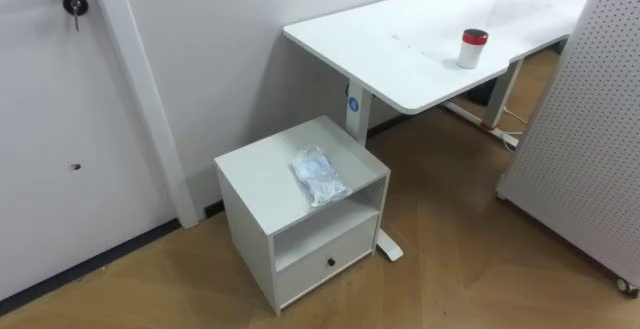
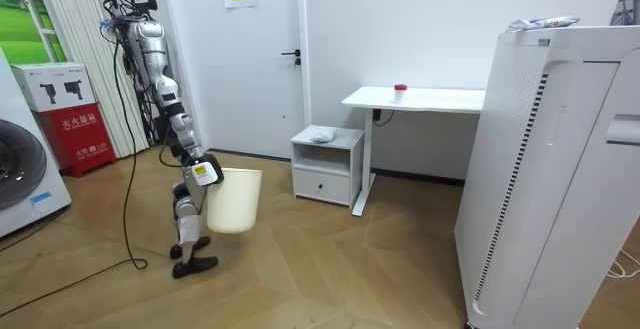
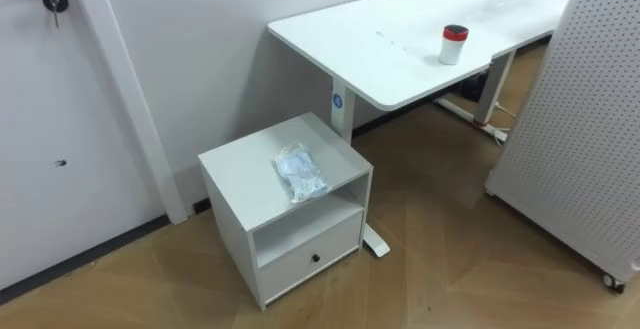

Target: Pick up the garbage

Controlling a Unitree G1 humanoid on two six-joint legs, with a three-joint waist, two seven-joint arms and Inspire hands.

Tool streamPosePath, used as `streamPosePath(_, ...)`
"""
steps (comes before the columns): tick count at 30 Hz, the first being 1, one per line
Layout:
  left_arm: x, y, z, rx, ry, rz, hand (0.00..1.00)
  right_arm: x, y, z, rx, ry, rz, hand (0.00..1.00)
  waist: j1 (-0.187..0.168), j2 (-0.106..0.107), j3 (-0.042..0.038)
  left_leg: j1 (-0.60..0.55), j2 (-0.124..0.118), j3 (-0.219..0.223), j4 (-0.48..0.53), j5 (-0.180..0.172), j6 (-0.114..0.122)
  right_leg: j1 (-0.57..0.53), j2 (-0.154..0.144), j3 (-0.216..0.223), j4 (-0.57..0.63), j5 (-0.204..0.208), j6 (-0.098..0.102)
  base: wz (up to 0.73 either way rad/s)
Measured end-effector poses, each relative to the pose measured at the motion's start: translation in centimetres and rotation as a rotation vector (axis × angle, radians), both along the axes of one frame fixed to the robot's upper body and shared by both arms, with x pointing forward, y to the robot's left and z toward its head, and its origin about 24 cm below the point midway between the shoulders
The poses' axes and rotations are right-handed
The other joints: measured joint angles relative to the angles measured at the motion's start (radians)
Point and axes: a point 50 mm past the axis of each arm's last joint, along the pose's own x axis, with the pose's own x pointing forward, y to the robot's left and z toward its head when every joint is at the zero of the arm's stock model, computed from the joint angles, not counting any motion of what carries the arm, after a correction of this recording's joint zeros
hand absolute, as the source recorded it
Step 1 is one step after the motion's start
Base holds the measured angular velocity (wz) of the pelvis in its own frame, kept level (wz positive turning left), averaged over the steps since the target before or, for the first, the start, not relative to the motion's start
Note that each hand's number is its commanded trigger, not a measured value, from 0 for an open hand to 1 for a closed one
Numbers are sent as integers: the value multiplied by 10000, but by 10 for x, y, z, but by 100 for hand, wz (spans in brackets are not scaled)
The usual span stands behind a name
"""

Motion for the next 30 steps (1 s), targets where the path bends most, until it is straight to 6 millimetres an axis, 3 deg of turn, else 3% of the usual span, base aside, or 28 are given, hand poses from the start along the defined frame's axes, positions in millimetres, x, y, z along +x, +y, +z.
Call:
streamPosePath(12,-4,-2,-1,-334,40,103,0,9,1,0,-83,99,1027,100,-13,-79,-23,42,-12,31,16,3,0,-8,-33,-66,-14,-12,19,0)
streamPosePath(24,-25,4,0,-103,851,-397,0,8,2,0,13,94,1158,100,-8,-219,44,-204,-10,50,173,-2,3,-105,-47,-237,4,-14,22,-1)
streamPosePath(29,-28,4,0,-118,1133,-630,0,9,2,0,32,65,1174,100,-25,-215,36,-353,-10,-99,290,-3,1,-169,-56,-403,19,-19,17,10)
streamPosePath(30,-26,4,0,-97,1135,-784,0,9,2,0,31,45,1201,100,-12,-271,-3,-449,-8,-117,381,-5,-1,-247,-63,-451,55,-27,9,12)
